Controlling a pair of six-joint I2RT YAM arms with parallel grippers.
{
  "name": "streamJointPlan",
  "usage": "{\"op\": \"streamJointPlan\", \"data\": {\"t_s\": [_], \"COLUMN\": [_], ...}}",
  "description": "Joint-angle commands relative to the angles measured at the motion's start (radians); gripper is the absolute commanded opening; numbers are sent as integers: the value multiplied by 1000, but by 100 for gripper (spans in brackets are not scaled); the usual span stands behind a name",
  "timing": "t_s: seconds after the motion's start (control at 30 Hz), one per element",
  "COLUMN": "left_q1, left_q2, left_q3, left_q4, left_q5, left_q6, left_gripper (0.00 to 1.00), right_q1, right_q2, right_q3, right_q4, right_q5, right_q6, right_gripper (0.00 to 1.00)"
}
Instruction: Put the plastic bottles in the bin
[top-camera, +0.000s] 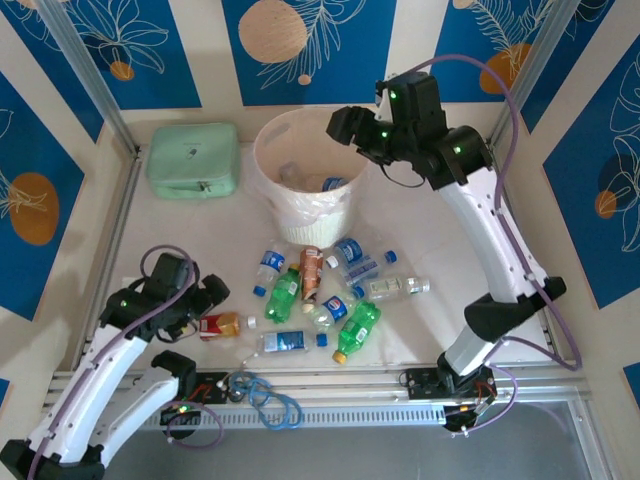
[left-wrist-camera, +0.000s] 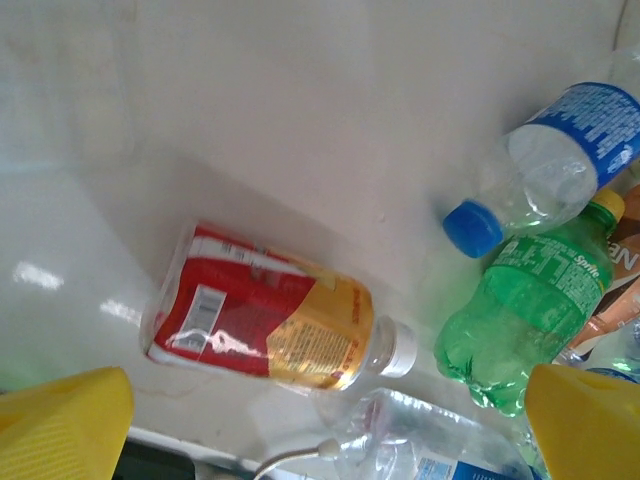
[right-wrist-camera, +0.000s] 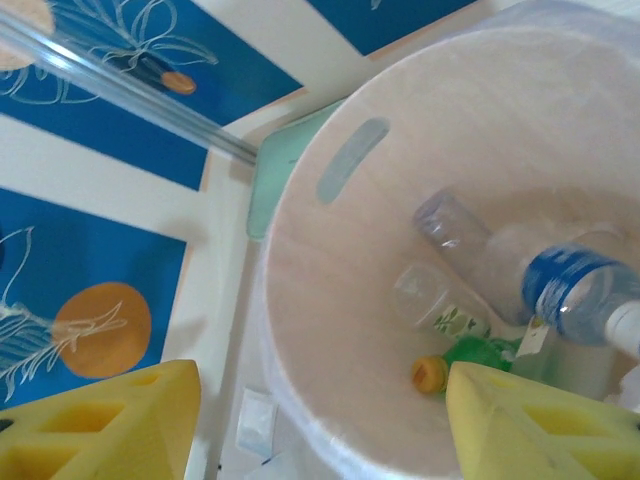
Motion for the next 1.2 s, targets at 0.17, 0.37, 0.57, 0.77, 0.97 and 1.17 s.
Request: {"op": "streamJointPlan", "data": {"t_s": [0.17, 0.37, 0.57, 0.77, 0.97, 1.17], "left_q1": [-5, -47, -94, -98, -91, -69], "left_q2": [10, 92, 152, 205, 365, 506], "left_q3": [-66, -101, -154, -195, -152, -99], "left_q4": [-15, 56, 130, 218, 319, 370], "left_q5": [73, 52, 70, 61, -4, -26], "left_q6": [-141, -172, -236, -255, -209, -155], "left_gripper": [100, 100, 100, 100, 100, 99], "right_q1": [124, 181, 191, 198, 218, 250], "right_q2": [-125, -177, -231, -249, -266, -305], "right_q3": [-123, -215, -309, -353, -398, -475], "right_q4": [4, 9, 28, 38, 36, 34], "right_q5": [91, 133, 145, 139, 140, 150], "right_q6": [-33, -23, 2, 16, 32, 58], "right_gripper": [66, 66, 66, 66, 66, 66]}}
